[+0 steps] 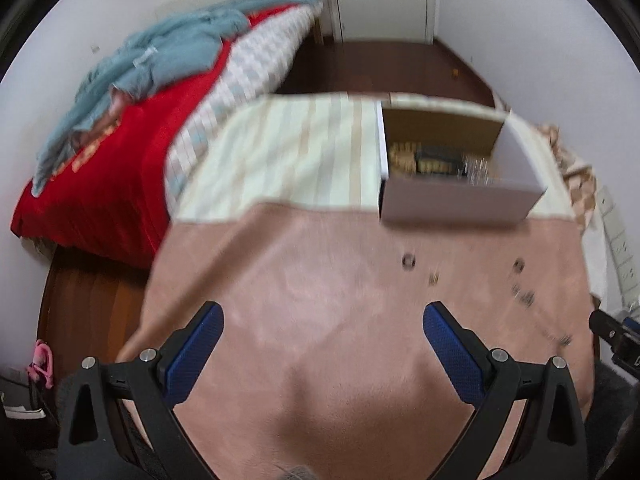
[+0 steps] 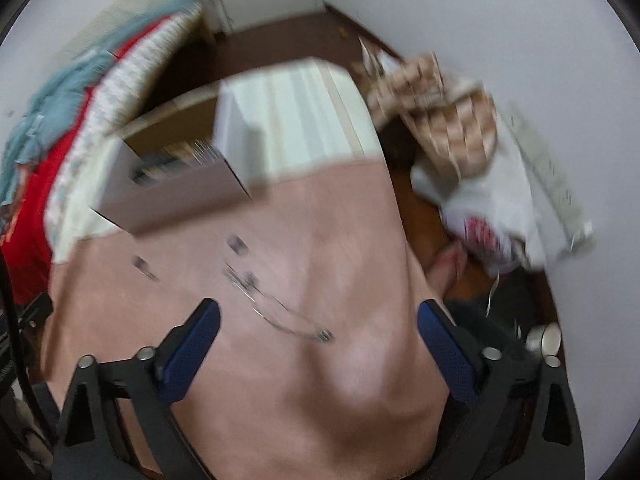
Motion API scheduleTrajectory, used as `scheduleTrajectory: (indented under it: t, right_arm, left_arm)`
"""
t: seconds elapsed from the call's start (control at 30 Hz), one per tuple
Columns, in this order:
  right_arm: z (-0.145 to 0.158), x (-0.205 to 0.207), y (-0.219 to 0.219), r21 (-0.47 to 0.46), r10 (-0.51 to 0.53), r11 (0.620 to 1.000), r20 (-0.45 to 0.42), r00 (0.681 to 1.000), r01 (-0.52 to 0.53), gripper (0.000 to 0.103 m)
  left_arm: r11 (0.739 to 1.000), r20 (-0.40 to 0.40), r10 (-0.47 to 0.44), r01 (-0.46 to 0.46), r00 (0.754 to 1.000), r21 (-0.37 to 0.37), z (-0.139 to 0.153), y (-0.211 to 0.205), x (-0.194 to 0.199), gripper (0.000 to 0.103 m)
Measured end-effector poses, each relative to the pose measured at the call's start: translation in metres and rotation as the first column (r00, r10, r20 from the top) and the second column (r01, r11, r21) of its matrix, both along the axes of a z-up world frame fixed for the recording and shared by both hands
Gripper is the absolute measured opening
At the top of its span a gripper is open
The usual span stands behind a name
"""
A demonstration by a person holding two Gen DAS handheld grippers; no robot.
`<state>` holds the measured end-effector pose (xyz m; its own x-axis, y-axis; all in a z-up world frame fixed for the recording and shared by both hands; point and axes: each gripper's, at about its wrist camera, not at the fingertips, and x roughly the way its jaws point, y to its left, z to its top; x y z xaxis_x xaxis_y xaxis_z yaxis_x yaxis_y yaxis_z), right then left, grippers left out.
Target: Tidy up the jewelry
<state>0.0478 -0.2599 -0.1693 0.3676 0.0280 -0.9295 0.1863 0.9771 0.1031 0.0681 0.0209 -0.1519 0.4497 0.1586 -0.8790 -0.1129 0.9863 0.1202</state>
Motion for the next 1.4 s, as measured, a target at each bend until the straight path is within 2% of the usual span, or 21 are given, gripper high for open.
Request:
scheduleTrajectory:
  t: [0.07, 0.17, 0.33, 0.4, 0.47, 0.5, 0.6, 0.77, 0.93, 0.97, 1.03, 1.1, 1.27, 1.37, 1.4]
  right_arm:
    - [-0.026, -0.005, -0.007, 0.007, -0.012, 1.0, -0.041, 0.999, 0.012, 0.087]
    - [-0.045, -0.01, -0.01, 0.012, -0.016, 1.0, -0.062, 0.998, 0.017, 0.077]
    - [-0.06, -0.013, -0.005, 0.009, -0.011, 1.0, -0.06, 0.998, 0.011, 0.059]
    - [-0.061, -0.015, 0.001, -0.015, 0.001, 1.0, -0.028, 1.0, -0.001, 0.051]
    - [-0.061, -0.015, 0.005, -0.047, 0.008, 0.999, -0.006, 1.0, -0.008, 0.034]
    - [-0.062, -0.018, 0.007, -0.064, 0.005, 0.998, 0.008, 1.0, -0.005, 0.012]
    - [-0.061, -0.018, 0.013, -0.037, 0.016, 0.999, 0.022, 1.0, -0.015, 0.011]
    - [-0.044, -0.014, 0.022, 0.034, 0.015, 0.999, 0.093, 0.996, -0.018, 0.011]
    - [-0.037, 0.004, 0.022, 0.049, 0.004, 0.999, 0.112, 0.994, -0.01, 0.011]
    - [-0.037, 0.006, 0.021, 0.052, -0.001, 0.999, 0.111, 0.994, -0.005, 0.011]
    - [-0.039, 0.01, 0.018, 0.051, -0.014, 0.999, 0.105, 0.994, 0.008, 0.011]
    - [-0.041, 0.012, 0.013, 0.054, -0.024, 0.998, 0.102, 0.995, 0.018, 0.011]
    - [-0.043, 0.012, 0.005, 0.048, -0.04, 0.998, 0.094, 0.995, 0.036, 0.011]
    - [-0.045, 0.013, 0.001, 0.045, -0.049, 0.998, 0.089, 0.995, 0.045, 0.011]
    - [-0.045, 0.013, 0.0, 0.044, -0.049, 0.998, 0.088, 0.995, 0.046, 0.011]
  left_arm:
    - [1.0, -0.028, -0.01, 0.01, 1.0, 0.008, -0.012, -0.004, 0.001, 0.102]
    - [0.999, -0.044, -0.024, 0.025, 0.999, 0.02, -0.021, -0.009, 0.004, 0.102]
    - [0.999, -0.078, -0.016, 0.019, 0.997, 0.032, -0.036, -0.008, 0.009, 0.102]
    - [0.999, -0.092, -0.005, 0.009, 0.996, 0.039, -0.042, -0.006, 0.01, 0.102]
    - [0.999, -0.1, 0.003, 0.002, 0.995, 0.045, -0.046, -0.003, 0.012, 0.102]
    - [0.999, -0.106, 0.007, -0.002, 0.994, 0.046, -0.048, -0.002, 0.012, 0.102]
    - [0.999, -0.113, 0.018, -0.015, 0.993, 0.032, -0.051, 0.003, 0.015, 0.102]
    - [0.997, -0.113, 0.026, -0.034, 0.993, -0.076, -0.051, 0.009, 0.034, 0.101]
    - [0.985, -0.112, -0.054, 0.035, 0.992, -0.168, -0.059, -0.011, 0.053, 0.1]
    - [0.983, -0.117, -0.07, 0.049, 0.991, -0.176, -0.062, -0.017, 0.055, 0.097]
    - [0.98, -0.133, -0.097, 0.071, 0.986, -0.188, -0.069, -0.026, 0.058, 0.076]
    - [0.976, -0.147, -0.119, 0.089, 0.982, -0.196, -0.075, -0.035, 0.06, 0.065]
    - [0.977, -0.124, -0.162, 0.141, 0.979, -0.159, -0.079, -0.055, 0.062, 0.058]
    - [0.976, -0.106, -0.188, 0.173, 0.977, -0.13, -0.076, -0.063, 0.062, 0.03]
    - [0.975, -0.096, -0.191, 0.177, 0.977, -0.135, -0.075, -0.064, 0.063, 0.015]
